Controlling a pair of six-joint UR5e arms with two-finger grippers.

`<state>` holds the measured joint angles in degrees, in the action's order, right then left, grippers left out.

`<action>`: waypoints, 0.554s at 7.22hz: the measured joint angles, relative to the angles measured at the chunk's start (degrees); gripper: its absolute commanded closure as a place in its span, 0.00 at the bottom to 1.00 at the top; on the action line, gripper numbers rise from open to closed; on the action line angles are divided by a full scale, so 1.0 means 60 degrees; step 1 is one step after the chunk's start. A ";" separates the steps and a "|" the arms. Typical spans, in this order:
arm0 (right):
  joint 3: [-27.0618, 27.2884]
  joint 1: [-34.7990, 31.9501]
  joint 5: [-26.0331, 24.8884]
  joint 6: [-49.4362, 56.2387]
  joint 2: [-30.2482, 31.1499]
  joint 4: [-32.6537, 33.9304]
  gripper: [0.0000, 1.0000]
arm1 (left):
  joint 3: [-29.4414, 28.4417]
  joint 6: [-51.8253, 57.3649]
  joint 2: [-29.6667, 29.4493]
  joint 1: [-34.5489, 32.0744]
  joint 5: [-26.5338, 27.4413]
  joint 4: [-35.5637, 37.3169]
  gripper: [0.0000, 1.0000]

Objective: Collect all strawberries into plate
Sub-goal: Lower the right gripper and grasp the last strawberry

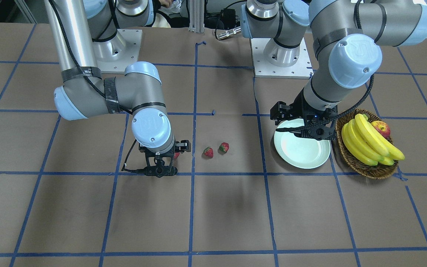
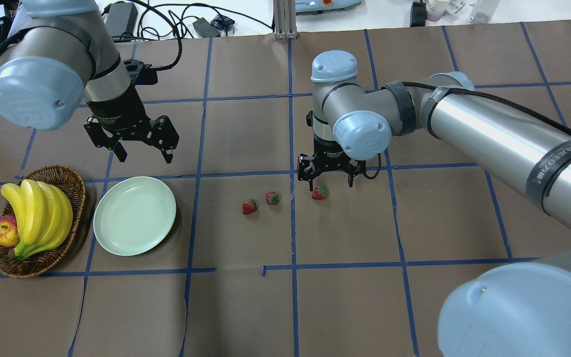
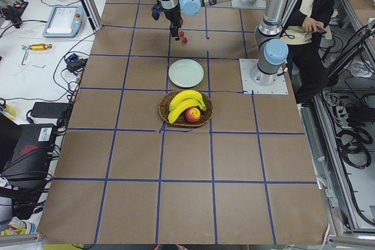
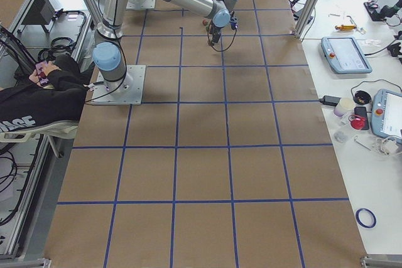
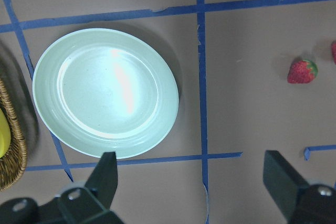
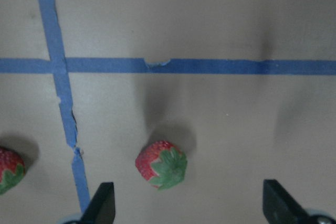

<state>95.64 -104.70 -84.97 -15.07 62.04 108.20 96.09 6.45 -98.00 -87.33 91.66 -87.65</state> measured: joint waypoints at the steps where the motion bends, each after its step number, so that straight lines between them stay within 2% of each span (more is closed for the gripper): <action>1: 0.0027 0.0004 0.0201 -0.0506 -0.0111 0.0200 0.09 | 0.0005 -0.0004 0.0000 -0.0004 0.0002 -0.0002 0.00; 3: 0.0065 0.0004 0.0393 -0.0997 -0.0216 0.0306 0.32 | 0.0009 -0.0003 0.0000 -0.0004 0.0002 -0.0006 0.00; 4: 0.0076 0.0004 0.0422 -0.1161 -0.0230 0.0302 0.35 | 0.0014 0.0003 0.0000 -0.0005 0.0002 -0.0009 0.00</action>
<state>96.10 -104.68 -82.44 -22.03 60.66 110.01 96.18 6.47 -98.00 -87.36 91.67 -87.71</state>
